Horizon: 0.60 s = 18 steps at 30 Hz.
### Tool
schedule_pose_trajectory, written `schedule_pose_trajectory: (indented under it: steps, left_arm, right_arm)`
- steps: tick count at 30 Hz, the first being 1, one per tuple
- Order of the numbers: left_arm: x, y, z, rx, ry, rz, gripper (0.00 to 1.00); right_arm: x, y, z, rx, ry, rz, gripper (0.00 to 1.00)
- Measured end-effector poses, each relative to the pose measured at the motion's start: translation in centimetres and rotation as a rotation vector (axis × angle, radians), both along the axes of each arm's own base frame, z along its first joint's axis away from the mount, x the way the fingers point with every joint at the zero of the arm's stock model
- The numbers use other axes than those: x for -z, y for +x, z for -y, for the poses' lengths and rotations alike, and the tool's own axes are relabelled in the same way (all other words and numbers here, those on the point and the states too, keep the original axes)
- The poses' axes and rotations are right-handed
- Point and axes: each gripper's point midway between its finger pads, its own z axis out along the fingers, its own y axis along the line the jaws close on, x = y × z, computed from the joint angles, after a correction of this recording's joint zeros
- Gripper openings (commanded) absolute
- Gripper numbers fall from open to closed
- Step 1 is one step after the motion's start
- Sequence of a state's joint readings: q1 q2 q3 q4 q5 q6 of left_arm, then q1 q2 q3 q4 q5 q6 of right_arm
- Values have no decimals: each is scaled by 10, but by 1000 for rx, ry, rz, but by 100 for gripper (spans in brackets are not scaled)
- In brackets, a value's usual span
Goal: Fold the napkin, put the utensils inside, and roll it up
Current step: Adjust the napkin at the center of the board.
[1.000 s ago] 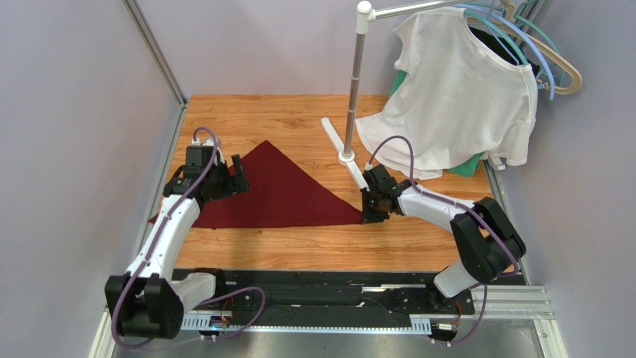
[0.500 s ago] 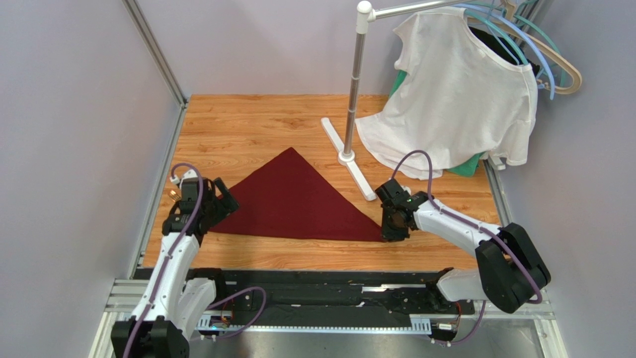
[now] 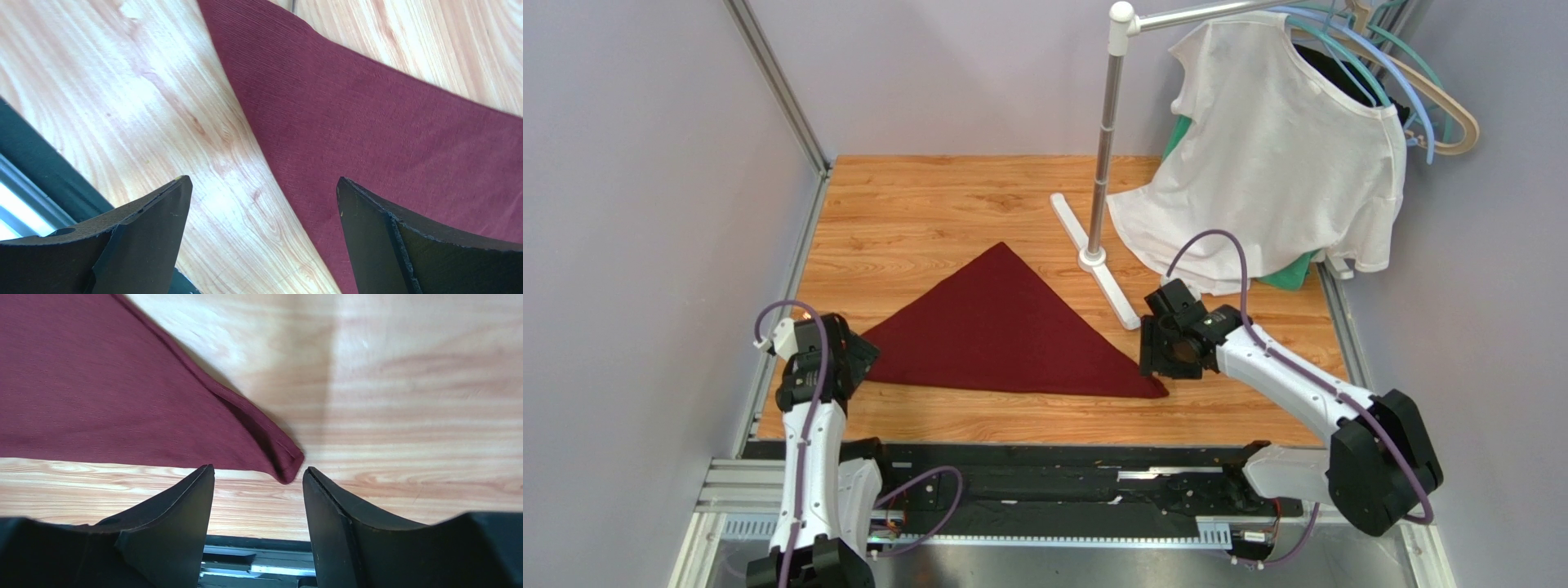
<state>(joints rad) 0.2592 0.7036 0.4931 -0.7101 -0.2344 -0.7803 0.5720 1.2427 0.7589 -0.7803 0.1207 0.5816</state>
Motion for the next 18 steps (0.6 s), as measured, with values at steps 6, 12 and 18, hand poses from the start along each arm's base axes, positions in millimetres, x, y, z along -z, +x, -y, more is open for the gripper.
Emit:
schedule_pose_trajectory:
  steps: [6, 12, 18]
  left_arm:
    - [1, -5, -7, -55, 0, 8, 96]
    - [35, -20, -2, -94, -63, -56, 92]
    - [37, -18, -1, -99, -78, -41, 92]
  right_arm:
    - [-15, 26, -6, -23, 51, 61, 50]
    - [8, 27, -4, -47, 90, 15, 47]
    - [21, 15, -11, -103, 133, -24, 44]
